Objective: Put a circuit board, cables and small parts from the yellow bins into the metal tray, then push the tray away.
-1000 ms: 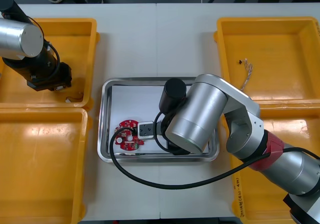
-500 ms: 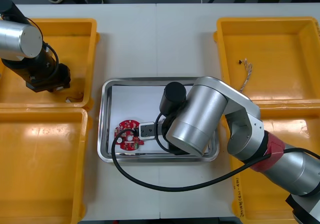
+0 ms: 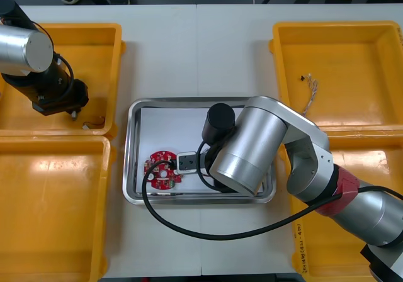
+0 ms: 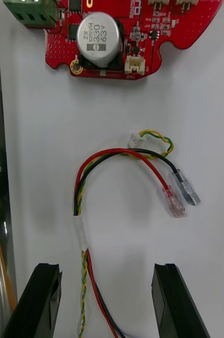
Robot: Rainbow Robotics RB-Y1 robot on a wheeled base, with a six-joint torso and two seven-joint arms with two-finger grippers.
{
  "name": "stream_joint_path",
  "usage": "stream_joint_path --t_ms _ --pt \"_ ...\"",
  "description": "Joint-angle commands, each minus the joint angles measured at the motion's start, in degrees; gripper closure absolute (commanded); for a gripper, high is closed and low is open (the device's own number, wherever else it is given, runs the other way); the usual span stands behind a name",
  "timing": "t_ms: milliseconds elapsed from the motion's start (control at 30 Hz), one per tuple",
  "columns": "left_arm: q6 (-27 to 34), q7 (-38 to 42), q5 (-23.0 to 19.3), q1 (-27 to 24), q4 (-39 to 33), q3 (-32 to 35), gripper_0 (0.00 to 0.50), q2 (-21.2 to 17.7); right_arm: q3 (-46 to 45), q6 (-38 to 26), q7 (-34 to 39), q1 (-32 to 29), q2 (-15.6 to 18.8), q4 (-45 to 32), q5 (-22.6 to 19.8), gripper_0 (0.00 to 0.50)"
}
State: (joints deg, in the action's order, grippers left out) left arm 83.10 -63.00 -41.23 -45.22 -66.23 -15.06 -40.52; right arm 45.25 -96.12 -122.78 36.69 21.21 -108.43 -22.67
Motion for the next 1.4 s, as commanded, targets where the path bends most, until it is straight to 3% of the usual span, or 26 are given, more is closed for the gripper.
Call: stream_joint_path --t_ms 33,467,867,1033,1267,1400 --pt "2.42 0.07 1.95 -1.28 -2.50 2.93 0.500 0.79 -1.48 -0.30 -2.82 1.89 1.20 -1.35 -0.01 0.000" --pt "15.25 1.12 3.62 -1.28 -18.23 12.87 0.500 -2.73 -11.15 -7.07 -2.64 5.76 1.20 -3.20 -3.35 0.000" --pt "26.41 3.05 2.12 -1.37 -30.63 14.54 0.500 -5.27 -22.66 -13.88 -1.06 7.69 1.12 -3.20 -5.19 0.000" --pt "26.90 5.87 0.98 -1.28 -34.76 14.54 0.500 -5.27 -26.97 -13.88 0.09 7.78 1.20 -3.20 -4.66 0.000" --pt "26.90 15.10 -3.68 -1.37 -39.94 12.07 0.500 -5.27 -34.35 -13.88 1.67 8.13 1.38 -3.20 -3.70 0.000" --pt "26.90 20.02 -4.12 -1.72 -41.88 9.70 0.500 -3.52 -37.16 -13.88 2.72 8.13 2.43 -3.20 -2.82 0.000"
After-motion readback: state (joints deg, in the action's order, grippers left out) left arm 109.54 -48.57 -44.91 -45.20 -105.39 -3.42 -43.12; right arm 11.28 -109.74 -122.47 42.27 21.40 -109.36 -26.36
